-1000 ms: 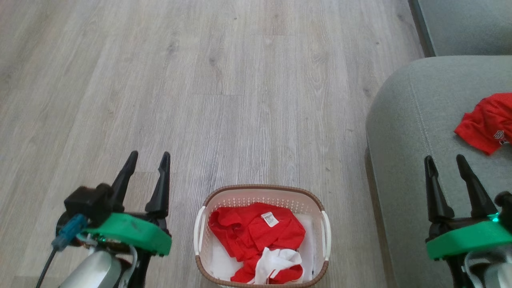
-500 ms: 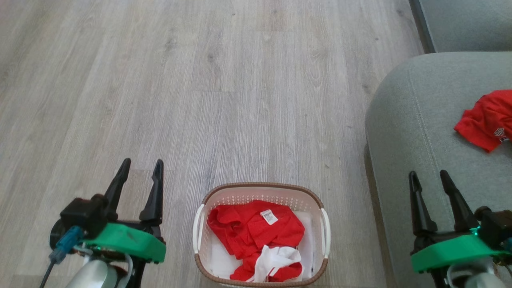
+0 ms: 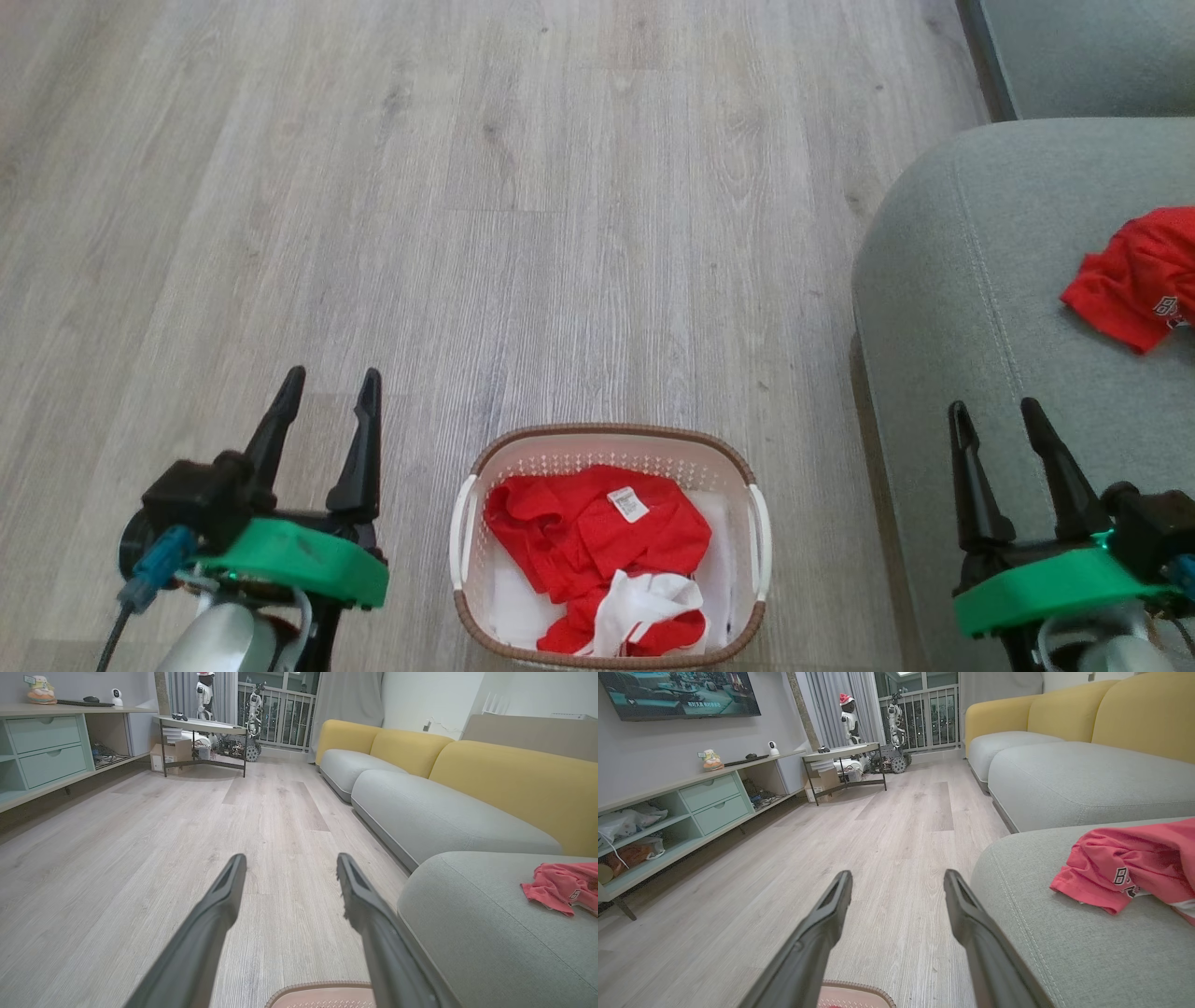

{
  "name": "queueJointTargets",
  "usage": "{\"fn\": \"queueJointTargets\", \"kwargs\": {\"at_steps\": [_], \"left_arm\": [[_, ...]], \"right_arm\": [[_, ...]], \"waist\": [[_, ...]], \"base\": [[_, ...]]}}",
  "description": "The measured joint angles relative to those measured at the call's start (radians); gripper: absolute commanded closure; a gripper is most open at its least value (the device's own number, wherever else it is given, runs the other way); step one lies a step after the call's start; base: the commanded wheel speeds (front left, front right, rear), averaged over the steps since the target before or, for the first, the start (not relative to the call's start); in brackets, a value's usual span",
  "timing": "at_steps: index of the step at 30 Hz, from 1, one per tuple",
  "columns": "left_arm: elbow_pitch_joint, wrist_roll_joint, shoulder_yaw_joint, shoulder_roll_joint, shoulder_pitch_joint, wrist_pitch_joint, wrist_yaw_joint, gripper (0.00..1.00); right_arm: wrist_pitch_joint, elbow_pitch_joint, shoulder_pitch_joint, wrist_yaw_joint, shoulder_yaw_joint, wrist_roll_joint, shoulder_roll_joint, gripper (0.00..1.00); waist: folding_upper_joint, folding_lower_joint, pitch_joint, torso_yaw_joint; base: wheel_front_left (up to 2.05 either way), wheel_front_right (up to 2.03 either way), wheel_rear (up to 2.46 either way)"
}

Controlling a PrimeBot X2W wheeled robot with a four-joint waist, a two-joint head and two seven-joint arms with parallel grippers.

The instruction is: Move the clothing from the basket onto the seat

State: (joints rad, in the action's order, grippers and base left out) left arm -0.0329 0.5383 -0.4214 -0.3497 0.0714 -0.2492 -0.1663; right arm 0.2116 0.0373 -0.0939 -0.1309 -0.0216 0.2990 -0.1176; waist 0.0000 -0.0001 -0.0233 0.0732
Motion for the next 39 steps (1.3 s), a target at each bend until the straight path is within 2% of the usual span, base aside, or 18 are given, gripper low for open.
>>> {"fn": "queueJointTargets", "kwargs": {"at_steps": [24, 33, 39], "left_arm": [[-0.023, -0.025, 0.016, 0.015, 0.000, 0.000, 0.027, 0.00], [-0.044, -0.026, 0.012, 0.019, 0.014, 0.000, 0.057, 0.00], [-0.067, -0.030, 0.001, 0.026, 0.085, 0.001, 0.076, 0.00]], "right_arm": [[0.006, 0.001, 0.022, 0.000, 0.016, 0.000, 0.006, 0.00], [0.006, -0.015, 0.073, 0.000, 0.014, 0.000, 0.006, 0.00], [0.008, -0.028, 0.132, 0.000, 0.011, -0.009, 0.006, 0.00]], "waist": [[0.0000, 0.0001, -0.023, -0.017], [0.0000, 0.0001, -0.082, -0.049], [0.0000, 0.0001, -0.137, -0.084]], "base": [[0.00, 0.00, 0.00], [0.00, 0.00, 0.00], [0.00, 0.00, 0.00]]}}
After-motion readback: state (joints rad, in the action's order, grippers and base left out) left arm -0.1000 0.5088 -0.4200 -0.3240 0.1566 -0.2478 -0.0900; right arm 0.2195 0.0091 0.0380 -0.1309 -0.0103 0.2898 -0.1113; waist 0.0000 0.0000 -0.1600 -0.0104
